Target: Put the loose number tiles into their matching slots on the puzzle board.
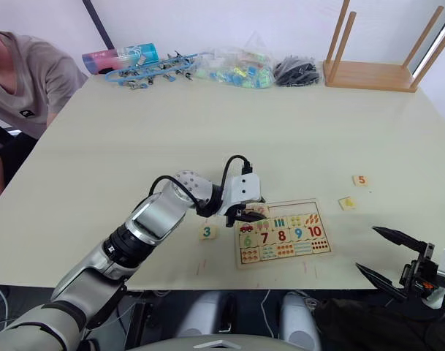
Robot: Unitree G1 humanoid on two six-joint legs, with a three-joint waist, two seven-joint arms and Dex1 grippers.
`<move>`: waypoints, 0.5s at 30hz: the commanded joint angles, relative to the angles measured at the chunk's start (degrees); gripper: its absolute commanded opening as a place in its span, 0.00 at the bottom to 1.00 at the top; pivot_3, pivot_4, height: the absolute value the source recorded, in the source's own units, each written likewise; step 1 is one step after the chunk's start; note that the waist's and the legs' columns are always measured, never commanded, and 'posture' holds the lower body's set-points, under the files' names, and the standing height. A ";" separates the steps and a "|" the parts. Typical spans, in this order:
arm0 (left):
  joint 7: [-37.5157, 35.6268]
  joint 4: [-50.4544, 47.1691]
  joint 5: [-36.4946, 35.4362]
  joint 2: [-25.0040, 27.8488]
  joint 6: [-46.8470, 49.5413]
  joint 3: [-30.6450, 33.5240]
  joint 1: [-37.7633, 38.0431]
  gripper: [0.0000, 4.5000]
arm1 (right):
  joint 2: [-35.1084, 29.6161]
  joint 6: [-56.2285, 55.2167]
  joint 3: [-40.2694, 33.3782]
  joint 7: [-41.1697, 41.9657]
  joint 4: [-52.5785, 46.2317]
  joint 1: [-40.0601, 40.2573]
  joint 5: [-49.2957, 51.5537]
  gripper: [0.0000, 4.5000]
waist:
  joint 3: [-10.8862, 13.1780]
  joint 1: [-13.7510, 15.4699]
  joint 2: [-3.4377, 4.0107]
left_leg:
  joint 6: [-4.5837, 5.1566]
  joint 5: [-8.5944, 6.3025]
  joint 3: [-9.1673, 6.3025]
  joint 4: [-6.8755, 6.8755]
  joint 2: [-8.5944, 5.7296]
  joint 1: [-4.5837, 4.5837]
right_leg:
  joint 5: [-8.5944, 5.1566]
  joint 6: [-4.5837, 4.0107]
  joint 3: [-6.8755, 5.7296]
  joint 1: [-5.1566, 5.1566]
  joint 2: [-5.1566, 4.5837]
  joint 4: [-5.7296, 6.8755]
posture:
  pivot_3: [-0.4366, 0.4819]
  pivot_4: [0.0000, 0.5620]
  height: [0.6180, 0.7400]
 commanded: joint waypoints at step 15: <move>-4.62 14.45 -7.19 -0.92 -10.25 8.16 -6.20 0.46 | 0.33 -0.50 -0.40 -0.60 -2.05 -0.04 0.68 1.00 | -0.02 0.00 0.04 | -0.05 0.05 -0.01 0.06 0.00 0.06 | 0.01 0.02 -0.02 0.07 0.21 0.02 | 0.48 0.27 1.00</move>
